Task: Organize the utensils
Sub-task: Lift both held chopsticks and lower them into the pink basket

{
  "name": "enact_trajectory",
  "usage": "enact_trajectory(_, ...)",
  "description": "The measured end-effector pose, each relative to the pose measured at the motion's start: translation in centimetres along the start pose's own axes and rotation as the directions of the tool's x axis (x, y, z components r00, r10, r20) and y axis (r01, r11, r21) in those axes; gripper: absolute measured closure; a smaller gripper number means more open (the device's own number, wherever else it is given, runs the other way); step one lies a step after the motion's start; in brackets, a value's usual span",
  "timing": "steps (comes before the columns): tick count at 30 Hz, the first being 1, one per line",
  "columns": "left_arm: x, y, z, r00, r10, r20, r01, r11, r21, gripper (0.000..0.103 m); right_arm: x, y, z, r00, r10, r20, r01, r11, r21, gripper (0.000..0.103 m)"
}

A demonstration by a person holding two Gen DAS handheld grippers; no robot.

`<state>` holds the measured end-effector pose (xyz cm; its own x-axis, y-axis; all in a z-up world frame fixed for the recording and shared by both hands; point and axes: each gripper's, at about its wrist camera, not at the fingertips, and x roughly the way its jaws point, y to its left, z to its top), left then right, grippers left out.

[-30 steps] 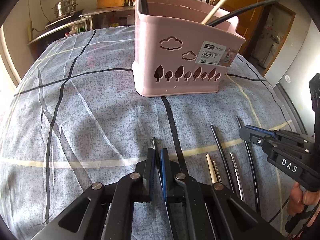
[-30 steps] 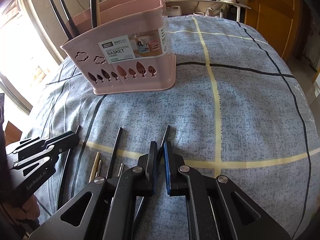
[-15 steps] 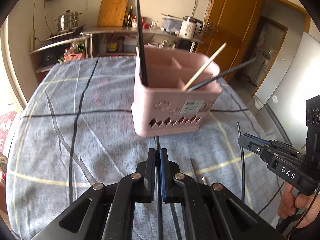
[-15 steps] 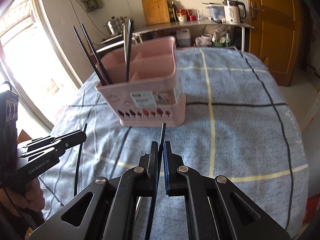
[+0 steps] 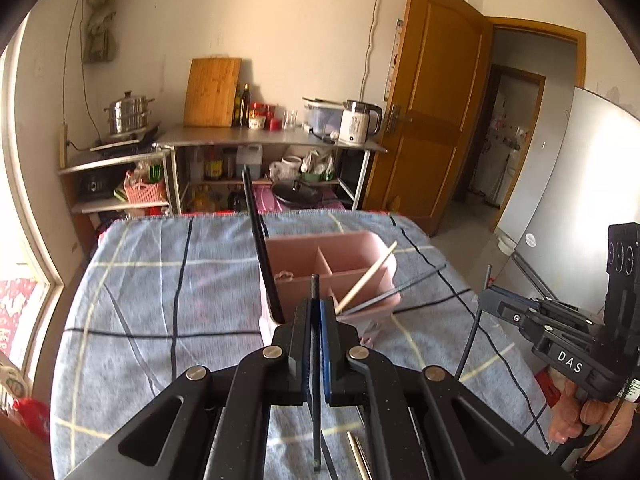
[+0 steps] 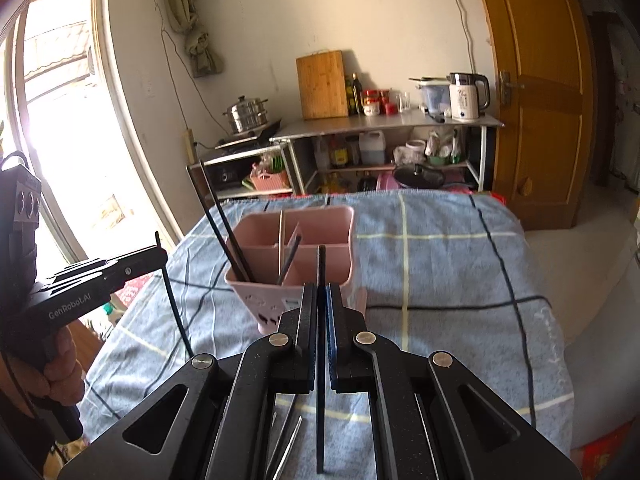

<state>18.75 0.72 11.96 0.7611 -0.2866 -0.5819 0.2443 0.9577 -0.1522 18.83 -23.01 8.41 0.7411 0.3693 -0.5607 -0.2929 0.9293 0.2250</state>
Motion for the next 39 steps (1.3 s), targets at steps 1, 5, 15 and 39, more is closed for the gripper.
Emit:
enact_trajectory(1, -0.1, 0.1, 0.4, 1.000, -0.001, 0.009, 0.001, 1.000, 0.002, 0.099, -0.2, 0.0, 0.3, 1.000, -0.003, 0.014, 0.003, 1.000, 0.001, 0.099)
enact_trajectory(5, -0.1, 0.3, 0.5, 1.000, -0.006, 0.017, 0.006, 1.000, -0.006, 0.099, -1.0, -0.3, 0.9, 0.998, 0.000, 0.055, -0.001, 1.000, 0.007, 0.099)
enact_trajectory(15, -2.7, -0.3, -1.1, 1.000, -0.004, 0.025, 0.004, 1.000, -0.013, 0.099, -3.2, -0.4, -0.7, 0.998, -0.005, 0.064, 0.006, 1.000, -0.001, 0.099)
enact_trajectory(39, -6.5, -0.5, -1.7, 0.999, -0.034, 0.002, 0.034, 0.999, -0.041, 0.100, -6.2, 0.7, -1.2, 0.997, 0.005, 0.079, -0.003, 1.000, -0.019, 0.099)
